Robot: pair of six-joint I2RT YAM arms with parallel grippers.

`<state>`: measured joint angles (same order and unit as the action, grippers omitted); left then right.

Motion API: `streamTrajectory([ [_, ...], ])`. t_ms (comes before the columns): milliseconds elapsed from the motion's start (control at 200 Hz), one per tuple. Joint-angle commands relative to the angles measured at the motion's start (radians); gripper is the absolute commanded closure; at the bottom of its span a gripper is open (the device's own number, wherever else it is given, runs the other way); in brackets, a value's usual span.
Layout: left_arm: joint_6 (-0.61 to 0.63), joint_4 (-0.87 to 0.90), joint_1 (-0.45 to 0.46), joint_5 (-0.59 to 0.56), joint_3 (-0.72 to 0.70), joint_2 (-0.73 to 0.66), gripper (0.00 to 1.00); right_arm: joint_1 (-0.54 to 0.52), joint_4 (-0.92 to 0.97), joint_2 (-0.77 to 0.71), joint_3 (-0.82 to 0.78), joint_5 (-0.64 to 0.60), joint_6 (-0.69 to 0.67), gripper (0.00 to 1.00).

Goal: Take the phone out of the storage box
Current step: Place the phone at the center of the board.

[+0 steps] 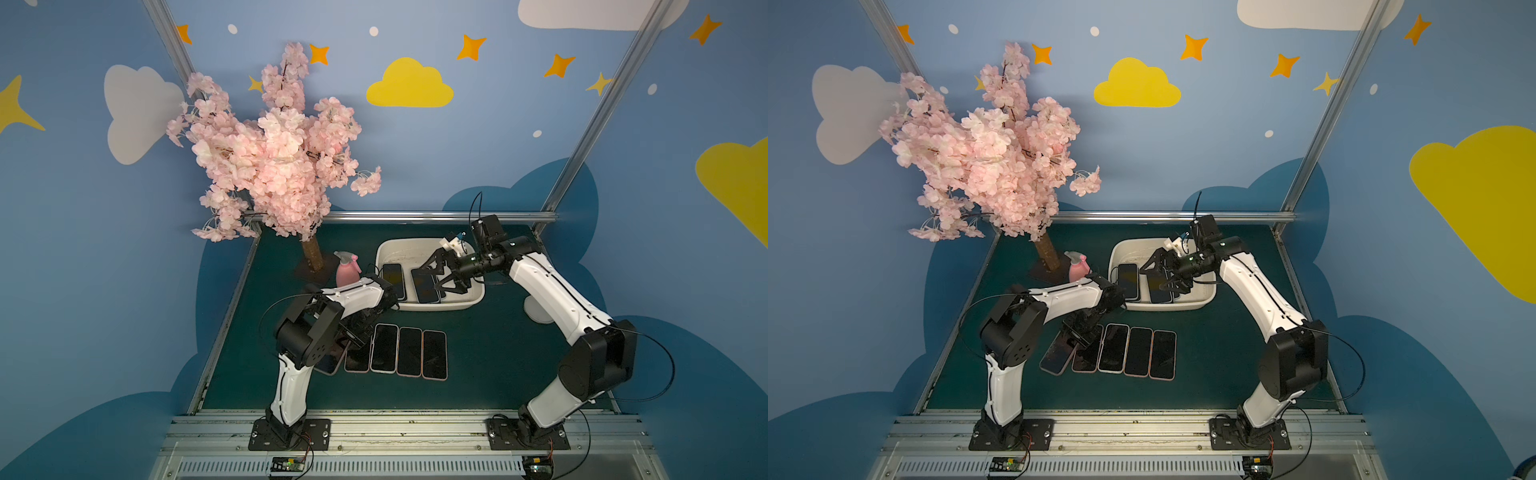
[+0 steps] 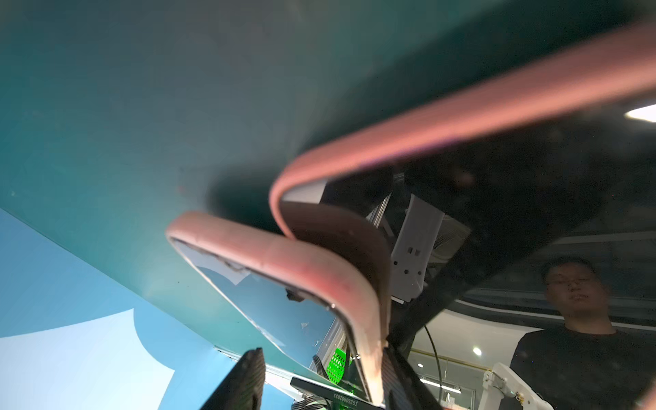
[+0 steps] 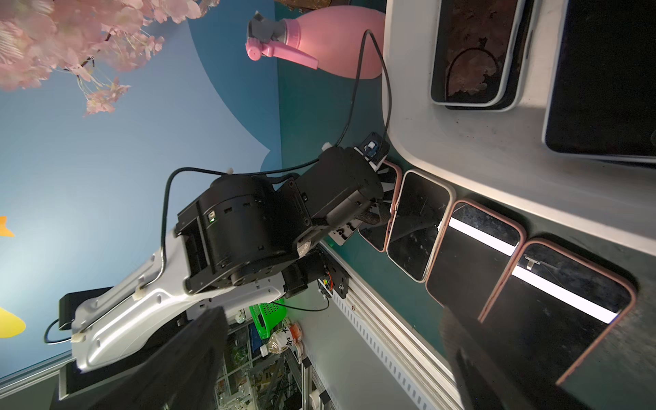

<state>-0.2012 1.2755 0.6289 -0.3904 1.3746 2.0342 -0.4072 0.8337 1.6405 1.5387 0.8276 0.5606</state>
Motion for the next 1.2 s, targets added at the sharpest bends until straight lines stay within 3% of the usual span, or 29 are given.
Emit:
streamTrajectory([
  [0, 0.026, -0.037, -0.013, -0.016, 0.012, 0.036, 0.42, 0.002, -0.005, 0.008, -0.013, -0.003, -0.014, 0.01],
  [456, 0.048, -0.018, -0.057, -0.019, 0.079, 0.055, 0.41, -0.015, -0.006, 0.025, -0.015, -0.016, -0.017, 0.01],
  [866, 0.066, -0.039, -0.126, -0.042, 0.048, 0.056, 0.39, -0.016, 0.072, 0.061, 0.047, -0.105, -0.073, 0.01],
  [976, 0.061, -0.041, -0.125, -0.009, 0.059, 0.023, 0.39, -0.018, 0.146, 0.09, 0.089, -0.207, -0.114, 0.01],
  [1197, -0.007, -0.049, -0.07, 0.195, 0.123, -0.174, 0.27, -0.098, 0.421, 0.318, 0.385, -0.598, -0.309, 0.02],
])
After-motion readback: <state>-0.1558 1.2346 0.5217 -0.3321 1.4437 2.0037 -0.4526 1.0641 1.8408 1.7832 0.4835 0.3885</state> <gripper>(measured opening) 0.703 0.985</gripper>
